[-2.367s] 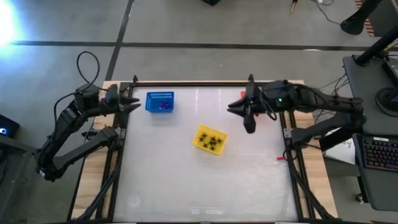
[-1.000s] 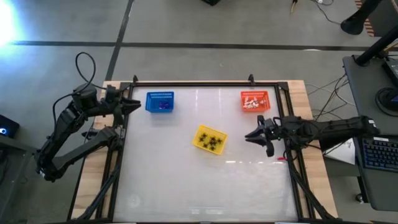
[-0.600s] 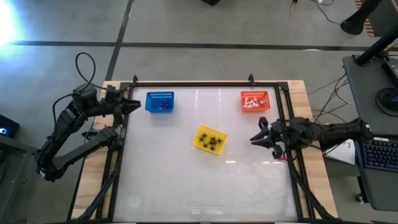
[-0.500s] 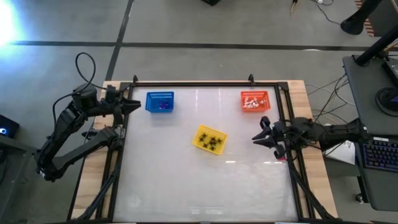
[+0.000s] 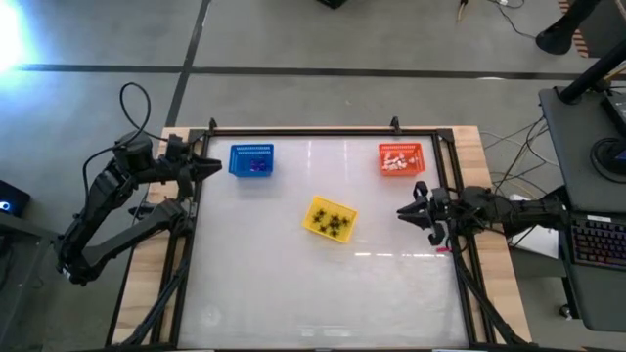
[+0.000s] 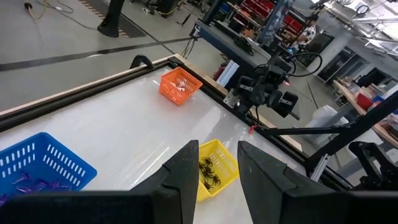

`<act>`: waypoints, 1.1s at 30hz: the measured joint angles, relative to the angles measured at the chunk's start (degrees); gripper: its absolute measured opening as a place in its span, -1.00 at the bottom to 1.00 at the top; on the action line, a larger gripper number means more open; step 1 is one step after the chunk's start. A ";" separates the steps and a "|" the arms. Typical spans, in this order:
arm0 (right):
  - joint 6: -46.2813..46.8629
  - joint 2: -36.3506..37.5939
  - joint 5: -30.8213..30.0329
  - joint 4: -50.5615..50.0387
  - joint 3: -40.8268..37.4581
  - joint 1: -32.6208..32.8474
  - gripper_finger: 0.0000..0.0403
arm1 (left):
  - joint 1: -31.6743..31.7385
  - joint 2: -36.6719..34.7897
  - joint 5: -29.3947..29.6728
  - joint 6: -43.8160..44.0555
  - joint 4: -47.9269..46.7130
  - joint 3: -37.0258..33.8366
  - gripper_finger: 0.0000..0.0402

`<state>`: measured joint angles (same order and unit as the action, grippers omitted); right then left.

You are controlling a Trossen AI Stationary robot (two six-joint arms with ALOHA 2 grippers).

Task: Sort Halloween decoration
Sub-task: Return to Home Position

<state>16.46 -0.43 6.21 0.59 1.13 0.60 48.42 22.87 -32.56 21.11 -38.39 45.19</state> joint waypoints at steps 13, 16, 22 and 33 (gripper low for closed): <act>-7.42 -1.28 -1.93 -0.56 -0.02 0.00 -0.69 | 0.00 0.00 -3.02 -6.62 6.73 -0.02 -0.53; -7.42 -1.70 -1.95 -0.58 -0.02 0.00 -0.69 | -0.02 0.00 -4.00 -7.14 10.92 -0.02 -0.53; -7.44 -1.92 -1.93 -0.63 -0.01 0.00 -0.68 | -0.02 0.00 -4.19 -7.22 13.92 -0.02 -0.53; -7.51 -1.96 -1.89 -0.67 0.06 0.00 -0.69 | -0.01 0.00 -4.00 3.00 15.81 -5.02 -0.53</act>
<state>8.95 -2.39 4.32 -0.08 1.19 0.60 48.42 22.87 -36.56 24.11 -22.59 40.17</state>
